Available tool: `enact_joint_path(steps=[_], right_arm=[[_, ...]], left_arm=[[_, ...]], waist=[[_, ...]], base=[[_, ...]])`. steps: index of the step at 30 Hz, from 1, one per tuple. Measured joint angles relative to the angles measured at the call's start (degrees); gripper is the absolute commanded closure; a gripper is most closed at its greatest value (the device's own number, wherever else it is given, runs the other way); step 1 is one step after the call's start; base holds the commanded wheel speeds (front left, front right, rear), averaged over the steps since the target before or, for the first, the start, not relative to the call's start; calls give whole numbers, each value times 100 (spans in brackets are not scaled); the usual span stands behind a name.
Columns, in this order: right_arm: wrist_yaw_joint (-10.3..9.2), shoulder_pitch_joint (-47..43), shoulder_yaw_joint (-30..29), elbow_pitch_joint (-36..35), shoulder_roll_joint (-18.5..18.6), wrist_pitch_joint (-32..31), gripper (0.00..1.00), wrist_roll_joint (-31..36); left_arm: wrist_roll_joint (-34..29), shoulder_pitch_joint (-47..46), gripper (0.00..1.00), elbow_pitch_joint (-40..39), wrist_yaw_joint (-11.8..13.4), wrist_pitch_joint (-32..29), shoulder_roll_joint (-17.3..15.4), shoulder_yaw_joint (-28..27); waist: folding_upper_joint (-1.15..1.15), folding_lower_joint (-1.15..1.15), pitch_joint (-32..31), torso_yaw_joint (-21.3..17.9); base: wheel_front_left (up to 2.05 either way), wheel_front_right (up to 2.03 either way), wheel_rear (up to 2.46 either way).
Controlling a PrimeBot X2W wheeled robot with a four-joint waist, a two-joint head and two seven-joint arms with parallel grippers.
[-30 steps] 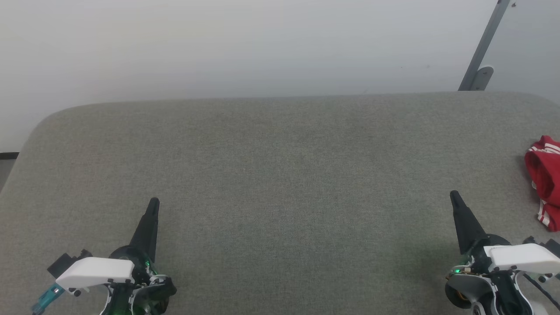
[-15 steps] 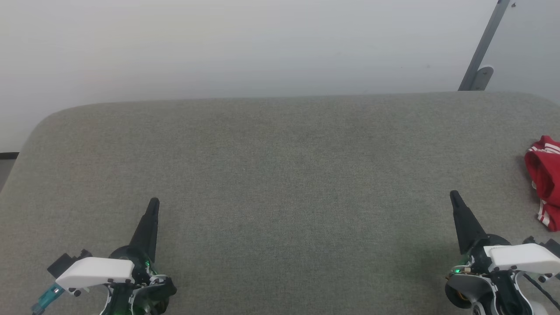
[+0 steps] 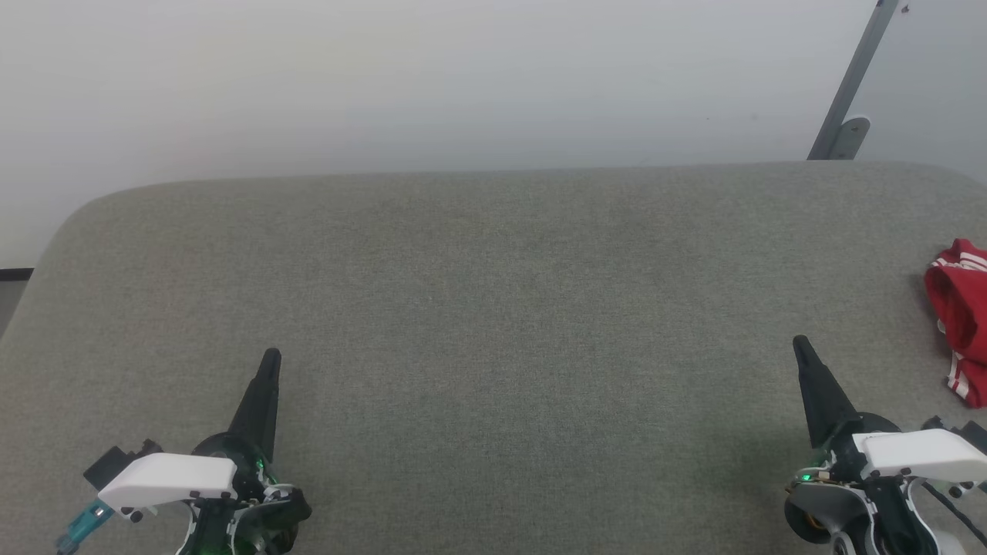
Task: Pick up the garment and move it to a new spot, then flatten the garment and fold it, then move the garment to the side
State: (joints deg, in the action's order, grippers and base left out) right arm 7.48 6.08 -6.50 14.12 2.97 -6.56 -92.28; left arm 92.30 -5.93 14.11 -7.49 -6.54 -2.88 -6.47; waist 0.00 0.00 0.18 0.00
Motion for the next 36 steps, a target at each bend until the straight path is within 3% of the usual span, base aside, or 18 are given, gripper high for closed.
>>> enact_joint_path(steps=[36], right_arm=[[0,0,-1,0,0,0,100,0]], left_arm=[[0,0,100,0,0,0,0,0]], waist=[[0,0,0,0]], base=[[0,0,0]])
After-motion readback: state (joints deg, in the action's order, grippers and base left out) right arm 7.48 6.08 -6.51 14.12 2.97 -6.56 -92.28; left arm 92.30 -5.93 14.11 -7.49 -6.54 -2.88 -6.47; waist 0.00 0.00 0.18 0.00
